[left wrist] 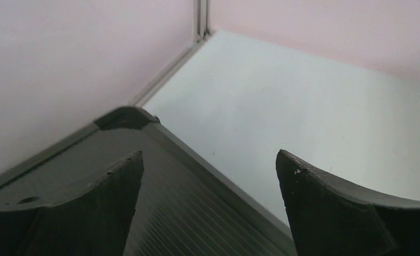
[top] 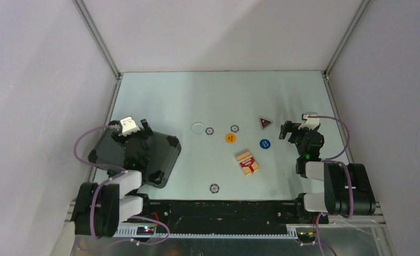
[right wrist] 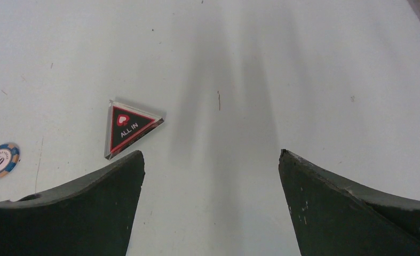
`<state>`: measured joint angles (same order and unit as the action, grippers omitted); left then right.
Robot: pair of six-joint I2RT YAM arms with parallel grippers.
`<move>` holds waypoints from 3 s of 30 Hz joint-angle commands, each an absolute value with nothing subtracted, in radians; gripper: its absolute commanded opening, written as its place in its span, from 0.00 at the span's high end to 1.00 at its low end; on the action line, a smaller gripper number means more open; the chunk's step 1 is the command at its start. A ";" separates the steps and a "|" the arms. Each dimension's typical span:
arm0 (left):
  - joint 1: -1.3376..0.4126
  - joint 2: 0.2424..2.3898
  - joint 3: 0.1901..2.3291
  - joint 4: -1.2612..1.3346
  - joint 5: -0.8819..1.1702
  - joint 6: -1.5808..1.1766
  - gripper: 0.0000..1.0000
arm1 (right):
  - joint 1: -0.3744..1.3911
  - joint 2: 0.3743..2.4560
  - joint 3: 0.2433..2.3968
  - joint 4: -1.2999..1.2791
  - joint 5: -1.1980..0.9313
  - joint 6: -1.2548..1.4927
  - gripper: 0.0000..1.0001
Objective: Pack up texas hold em set
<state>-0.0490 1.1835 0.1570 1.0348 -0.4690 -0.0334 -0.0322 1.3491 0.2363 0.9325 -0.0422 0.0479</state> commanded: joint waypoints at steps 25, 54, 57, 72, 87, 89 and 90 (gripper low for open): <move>-0.103 0.380 0.573 -0.463 -0.723 -0.669 0.02 | -0.064 0.892 0.543 0.034 -0.161 0.537 0.00; 0.453 0.501 0.261 -0.233 -0.372 -0.726 0.02 | 0.145 1.129 0.638 0.014 -0.155 0.504 0.00; 0.521 0.531 0.220 -0.138 -0.263 -0.704 0.02 | 0.164 1.136 0.641 0.012 -0.135 0.498 0.00; 0.492 0.723 0.190 0.041 0.106 -0.689 0.02 | 0.197 1.160 0.644 0.020 -0.110 0.514 0.00; 0.433 0.606 0.169 -0.038 0.192 -0.758 0.02 | 0.394 1.160 0.686 -0.039 -0.054 0.584 0.00; 0.432 0.602 0.175 -0.046 0.188 -0.757 0.02 | 0.471 1.180 0.705 -0.038 -0.015 0.598 0.00; 0.432 0.601 0.178 -0.048 0.185 -0.756 0.02 | 0.522 1.190 0.713 -0.038 -0.008 0.608 0.00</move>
